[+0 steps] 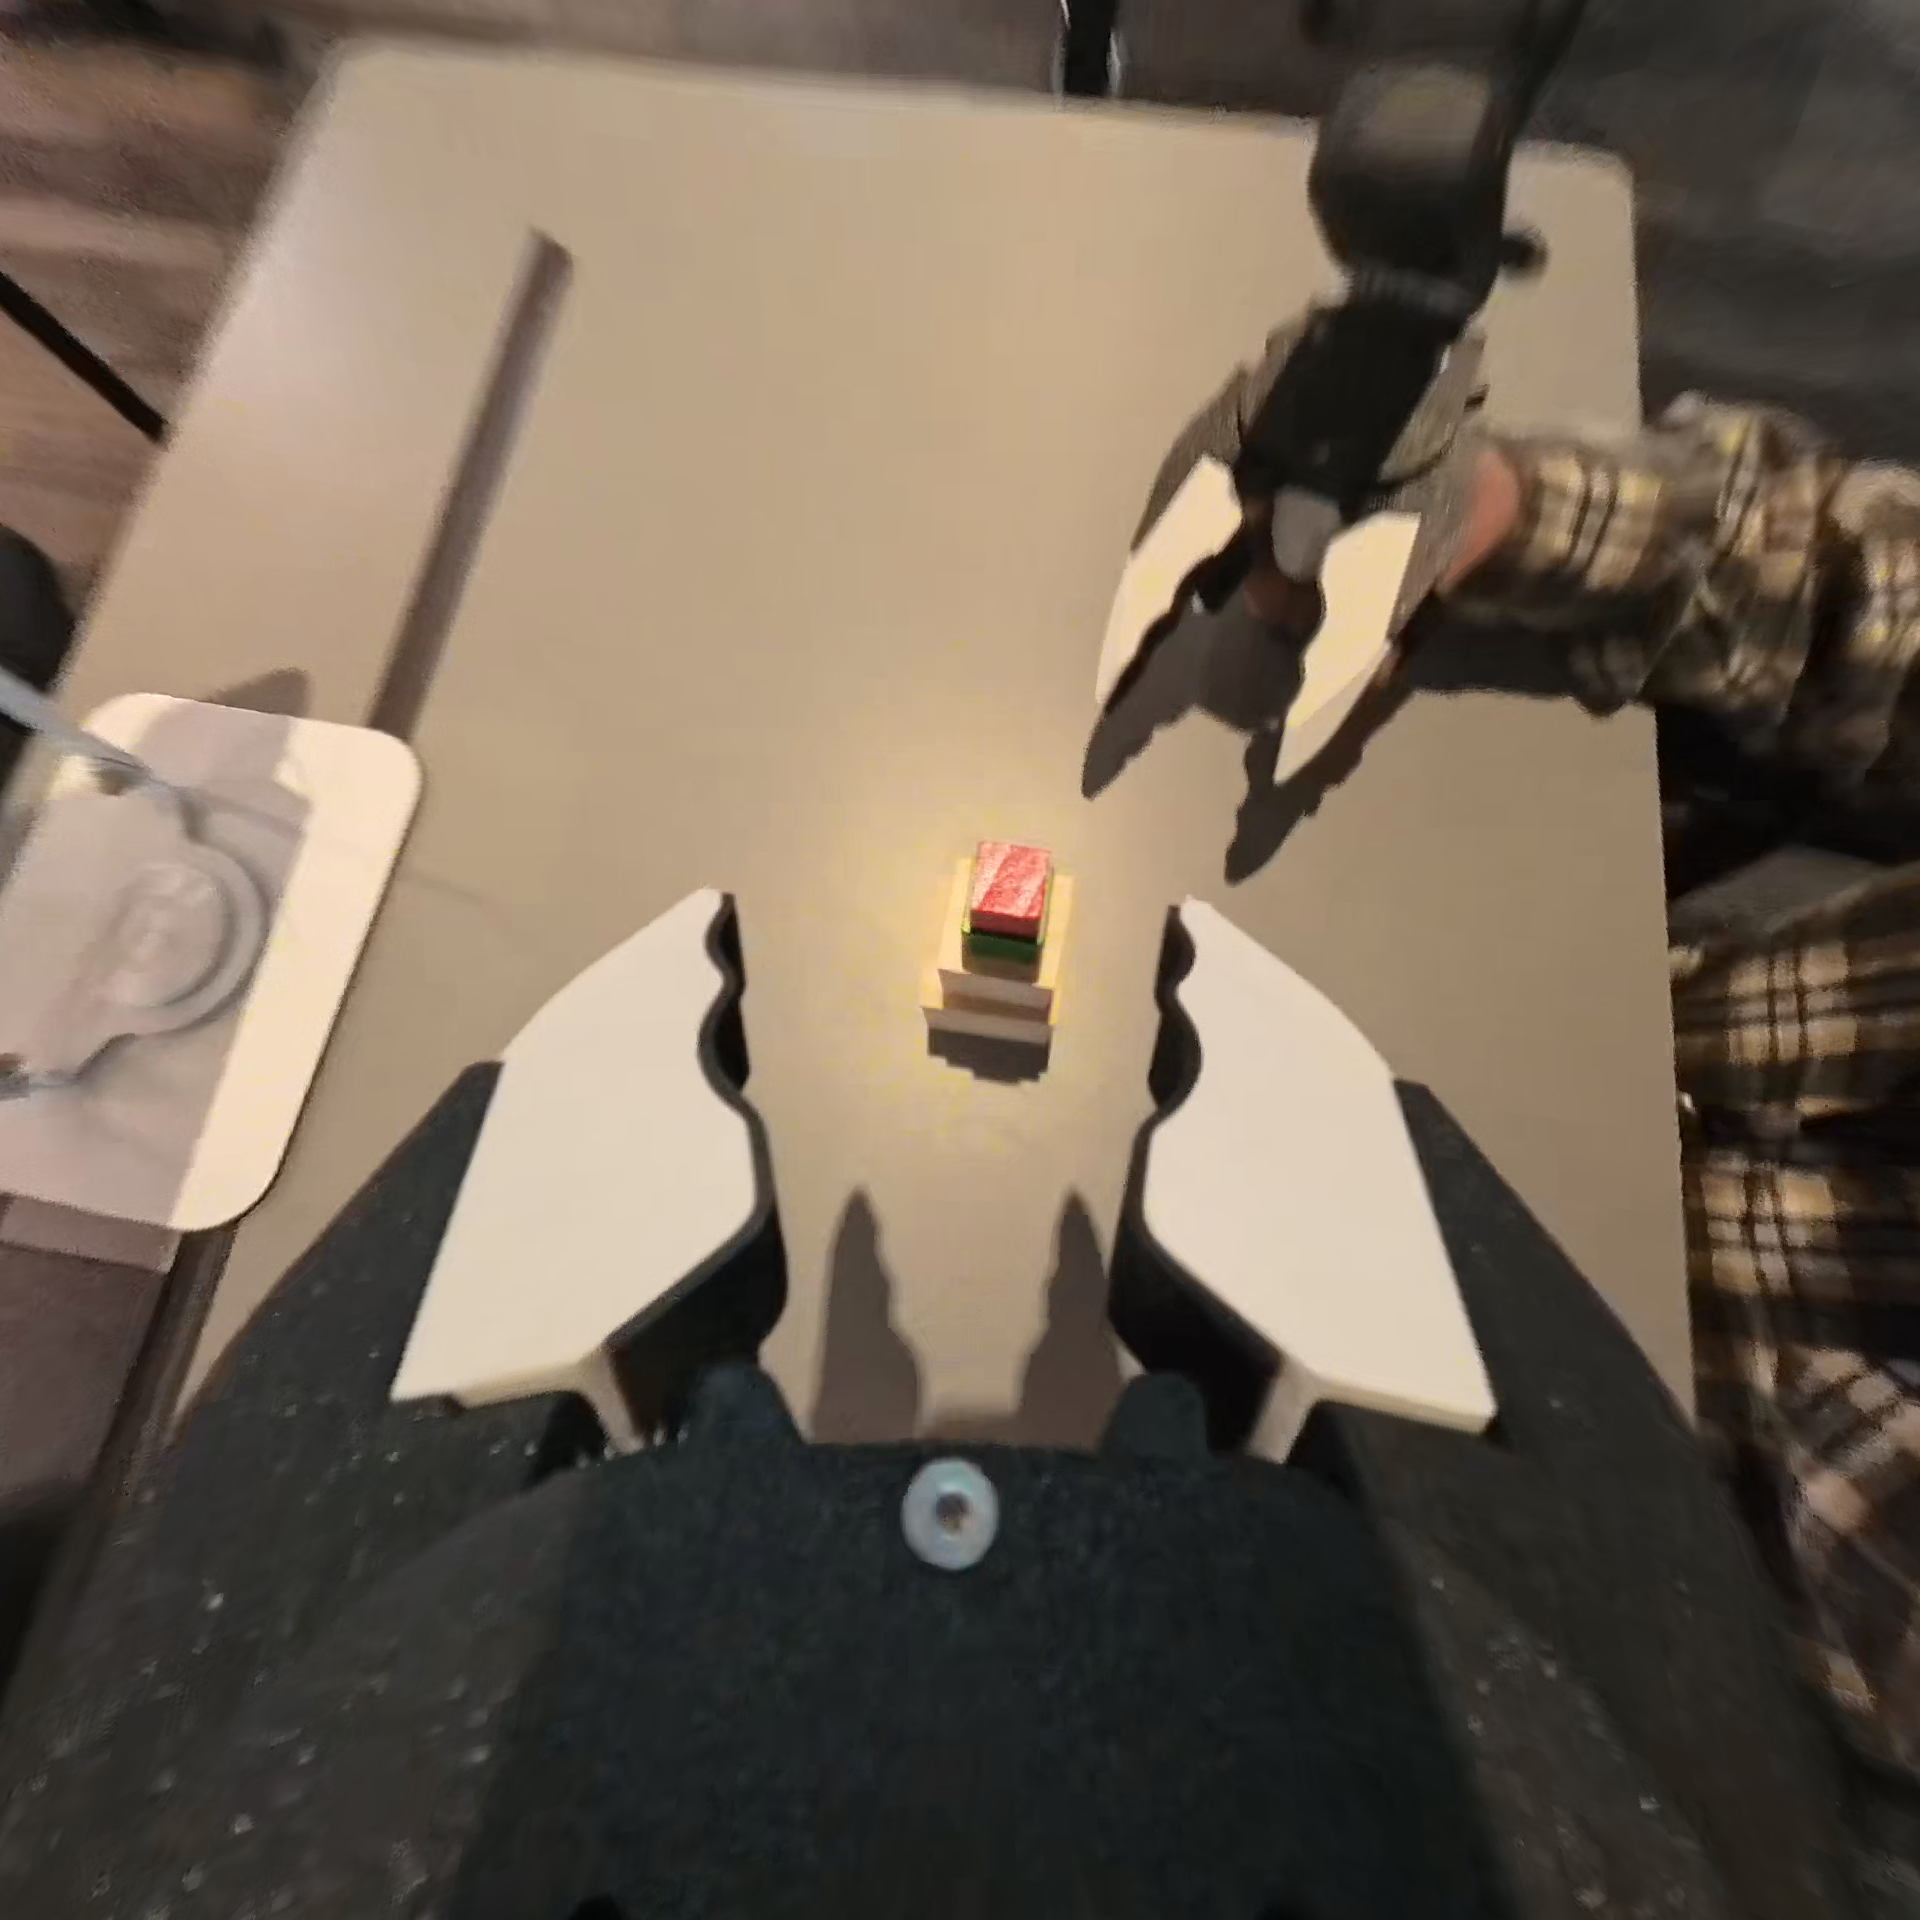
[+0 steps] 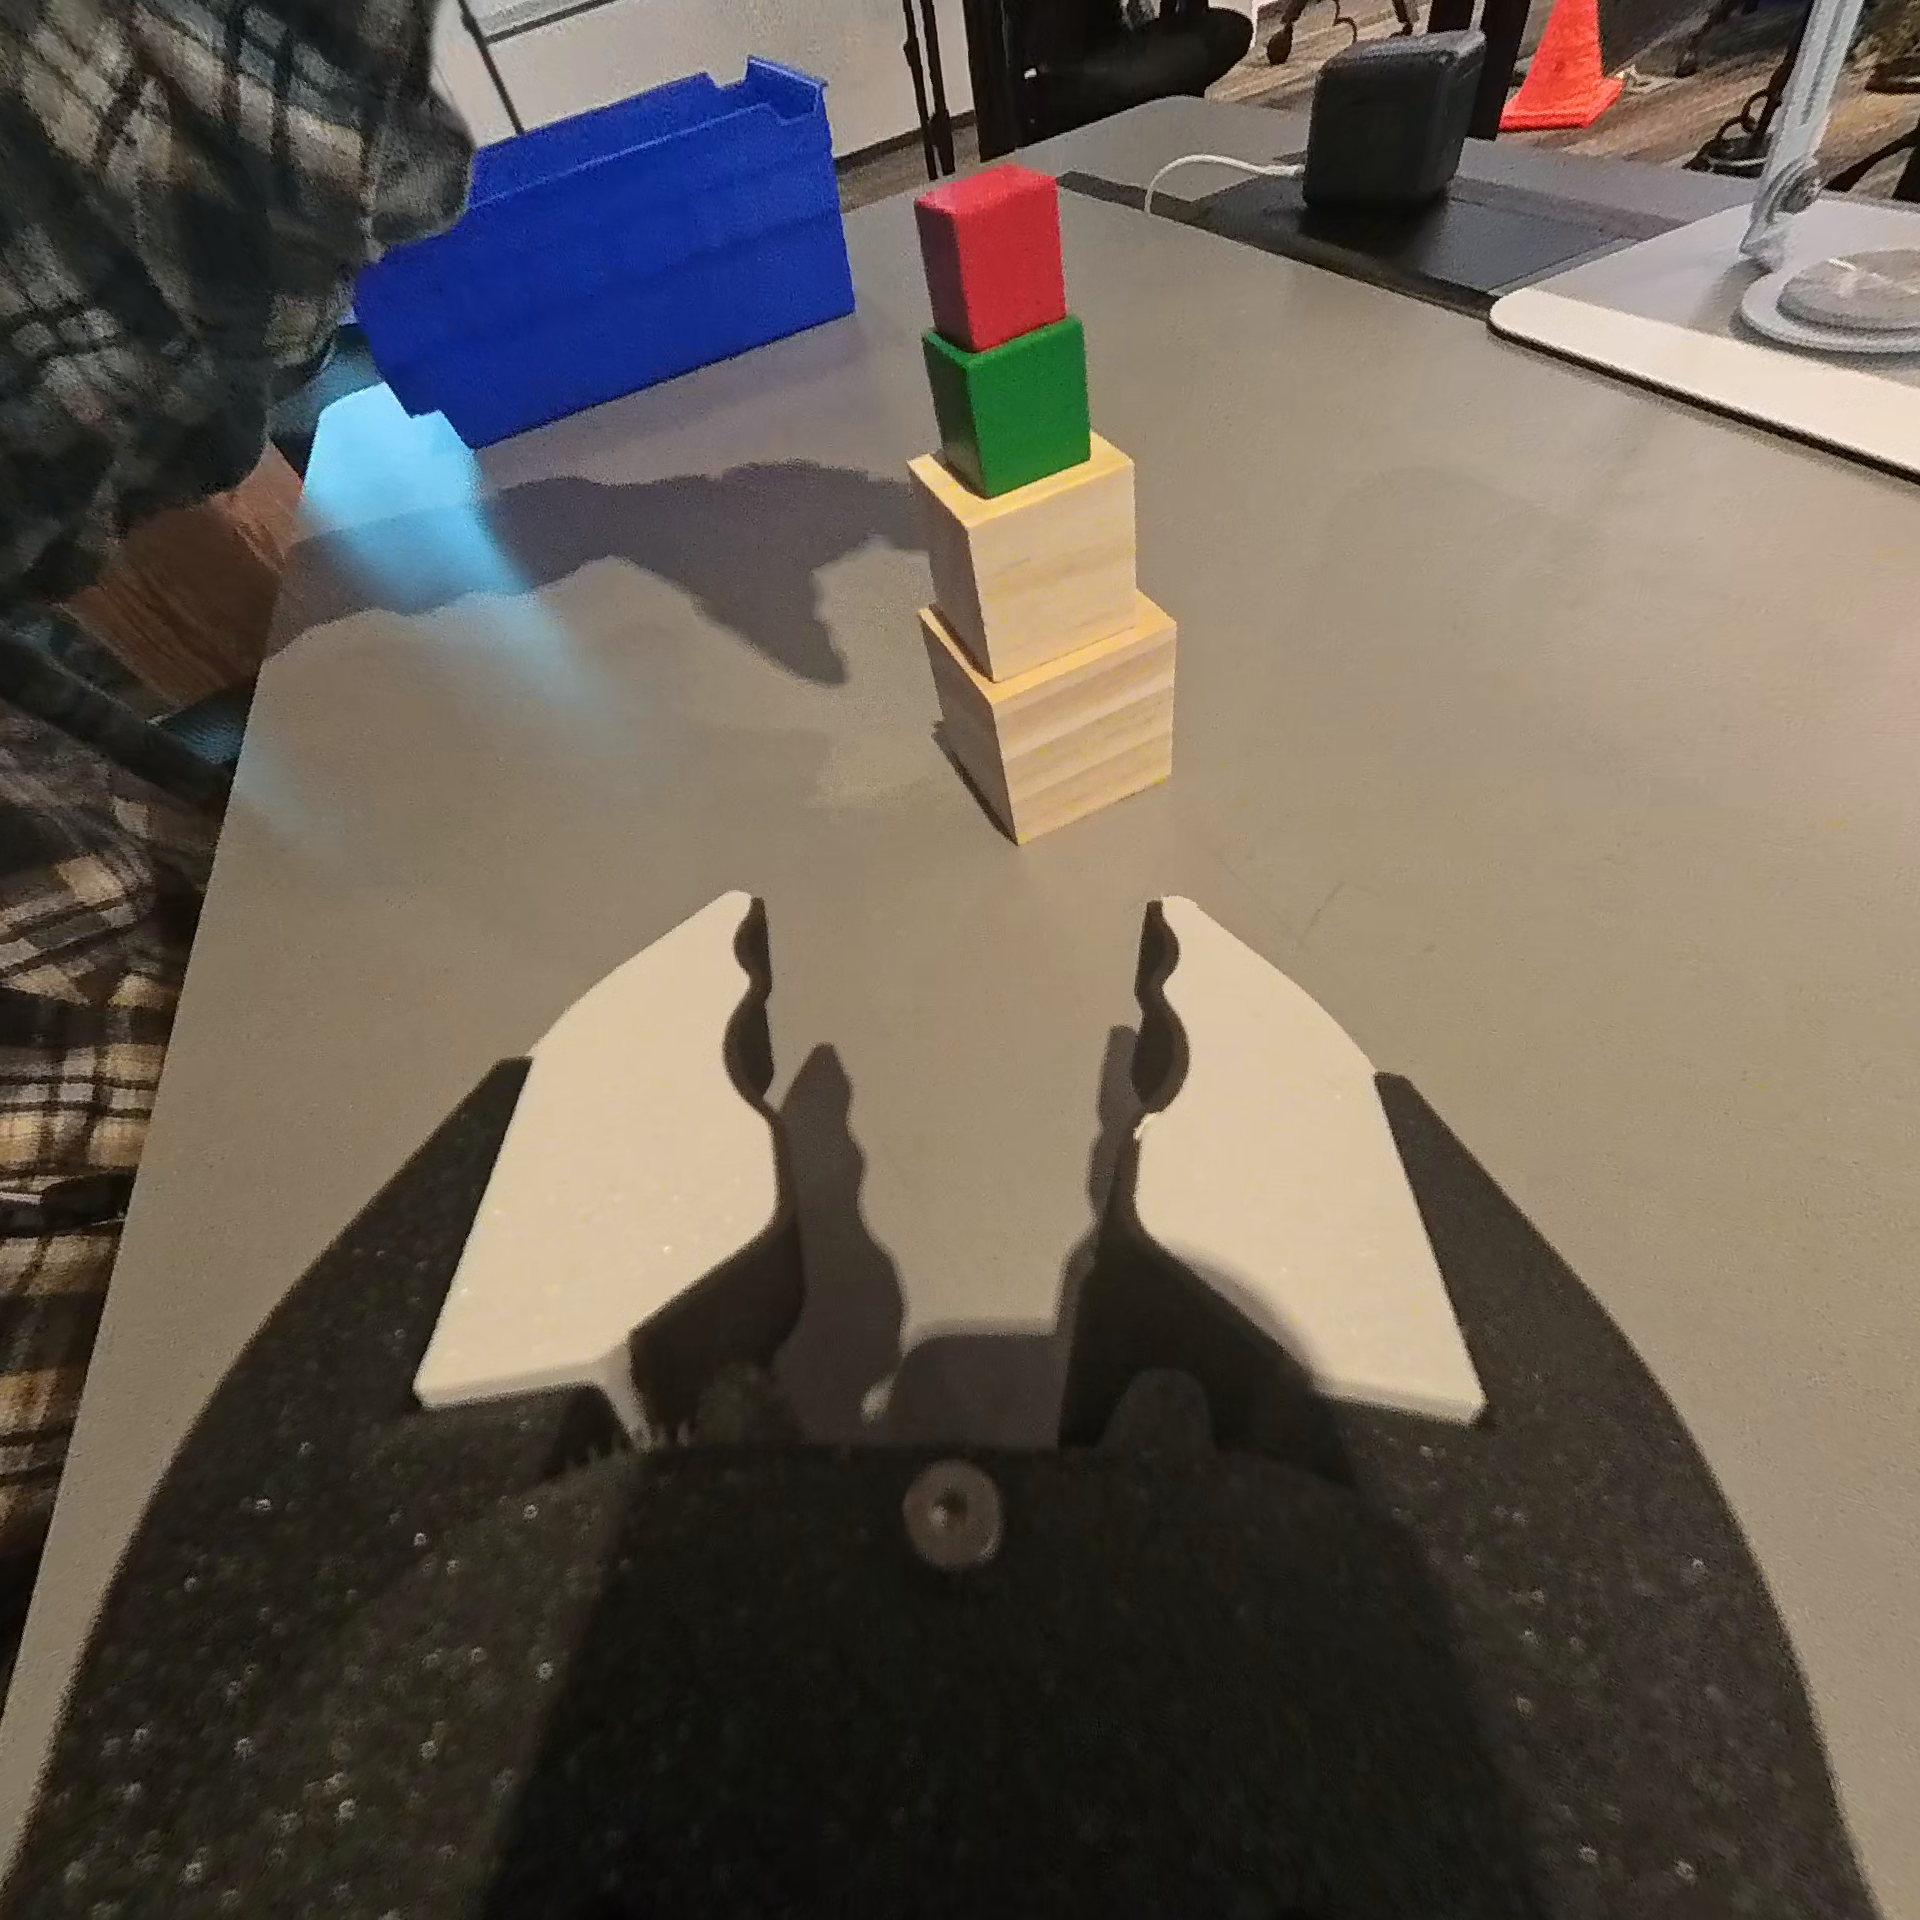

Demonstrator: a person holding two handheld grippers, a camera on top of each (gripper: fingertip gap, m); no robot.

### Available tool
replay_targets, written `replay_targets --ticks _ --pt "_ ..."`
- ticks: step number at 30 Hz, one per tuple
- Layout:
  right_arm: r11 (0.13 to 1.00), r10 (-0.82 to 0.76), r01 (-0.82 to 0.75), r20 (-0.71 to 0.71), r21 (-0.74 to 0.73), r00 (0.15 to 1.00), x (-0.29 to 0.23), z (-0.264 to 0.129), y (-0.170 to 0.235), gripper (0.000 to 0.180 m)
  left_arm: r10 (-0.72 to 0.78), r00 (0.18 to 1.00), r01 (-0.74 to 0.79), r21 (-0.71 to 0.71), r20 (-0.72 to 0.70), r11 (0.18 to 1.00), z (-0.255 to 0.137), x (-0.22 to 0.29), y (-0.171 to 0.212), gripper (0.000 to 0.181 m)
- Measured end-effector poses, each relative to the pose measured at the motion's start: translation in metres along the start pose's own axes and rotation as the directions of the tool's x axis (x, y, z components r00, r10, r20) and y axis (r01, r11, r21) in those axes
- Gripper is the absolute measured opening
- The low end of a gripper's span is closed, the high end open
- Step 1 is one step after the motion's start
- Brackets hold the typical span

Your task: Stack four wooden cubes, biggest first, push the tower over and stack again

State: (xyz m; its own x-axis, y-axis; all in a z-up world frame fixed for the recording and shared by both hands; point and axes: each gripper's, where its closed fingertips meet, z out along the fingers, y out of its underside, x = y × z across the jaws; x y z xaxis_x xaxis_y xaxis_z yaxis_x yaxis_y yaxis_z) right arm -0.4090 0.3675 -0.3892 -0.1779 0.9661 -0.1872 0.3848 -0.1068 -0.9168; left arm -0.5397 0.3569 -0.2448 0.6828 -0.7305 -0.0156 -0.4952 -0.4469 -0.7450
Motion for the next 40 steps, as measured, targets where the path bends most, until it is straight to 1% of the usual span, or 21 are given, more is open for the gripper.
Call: replay_targets --ticks 3,5,7,9,11,13,15,18,19,20,21,24,26,28,31,34,37,40 --pt "1.0 -0.002 0.002 -0.006 -0.004 1.0 0.0 0.0 0.0 0.069 -0.084 0.99 0.058 0.214 0.117 0.975 -0.032 -0.007 0.009 0.083" --pt "1.0 -0.003 0.003 -0.011 -0.005 1.0 0.001 0.0 0.001 0.07 -0.155 0.97 0.086 0.331 0.19 0.94 -0.044 -0.011 0.03 0.084" --pt "1.0 0.006 -0.006 -0.023 0.004 1.0 0.003 -0.001 0.0 0.072 -0.225 0.942 0.107 0.414 0.248 0.904 -0.049 -0.015 0.06 0.085" --pt "0.999 0.034 -0.032 -0.057 0.028 0.998 0.008 -0.004 -0.004 0.078 -0.298 0.914 0.144 0.467 0.274 0.872 -0.049 -0.021 0.092 0.085" --pt "0.998 0.054 -0.05 -0.126 0.034 0.991 0.015 -0.01 -0.013 0.083 -0.356 0.886 0.176 0.495 0.297 0.851 -0.05 -0.029 0.122 0.085" --pt "0.998 0.06 -0.056 -0.182 0.024 0.982 0.018 -0.015 -0.025 0.083 -0.382 0.861 0.172 0.515 0.336 0.839 -0.056 -0.04 0.143 0.084" --pt "0.998 0.066 -0.069 -0.238 -0.004 0.969 0.021 -0.018 -0.037 0.083 -0.386 0.846 0.147 0.535 0.368 0.832 -0.065 -0.049 0.151 0.083" --pt "0.998 0.033 -0.049 -0.278 -0.048 0.96 0.02 -0.018 -0.057 0.083 -0.369 0.834 0.085 0.564 0.411 0.822 -0.074 -0.054 0.152 0.082" --pt "0.996 0.014 -0.04 -0.295 -0.08 0.955 0.021 -0.018 -0.061 0.078 -0.366 0.83 0.078 0.562 0.421 0.823 -0.075 -0.054 0.153 0.082" --pt "0.992 -0.006 -0.031 -0.293 -0.122 0.956 0.021 -0.017 -0.064 0.052 -0.364 0.827 0.075 0.557 0.429 0.827 -0.074 -0.054 0.154 0.082" --pt "0.984 -0.008 -0.04 -0.274 -0.171 0.962 0.018 -0.015 -0.064 0.001 -0.362 0.823 0.073 0.55 0.438 0.832 -0.074 -0.054 0.156 0.082" --pt "0.932 0.126 -0.238 -0.373 -0.272 0.919 0.032 -0.011 -0.058 0.0 -0.36 0.816 0.075 0.535 0.452 0.841 -0.074 -0.056 0.159 0.081" --pt "0.871 0.237 -0.385 -0.428 -0.304 0.872 0.037 -0.006 -0.053 0.0 -0.373 0.814 0.084 0.545 0.446 0.834 -0.076 -0.056 0.16 0.08" --pt "0.802 0.307 -0.5 -0.491 -0.328 0.815 0.042 -0.002 -0.047 0.0 -0.385 0.812 0.094 0.552 0.438 0.828 -0.078 -0.057 0.161 0.08" --pt "0.739 0.336 -0.581 -0.56 -0.341 0.757 0.051 0.003 -0.042 0.0 -0.387 0.814 0.106 0.545 0.433 0.832 -0.078 -0.059 0.164 0.079" --pt "0.691 0.394 -0.644 -0.575 -0.328 0.716 0.051 0.014 -0.041 0.0 -0.384 0.806 0.105 0.531 0.45 0.841 -0.08 -0.061 0.168 0.077" --pt "0.673 0.417 -0.66 -0.565 -0.335 0.712 0.048 0.03 -0.038 0.0 -0.4 0.798 0.112 0.542 0.45 0.833 -0.084 -0.063 0.169 0.077" --pt "0.66 0.45 -0.663 -0.521 -0.352 0.725 0.039 0.052 -0.037 0.0 -0.414 0.794 0.118 0.555 0.445 0.823 -0.089 -0.063 0.168 0.076"
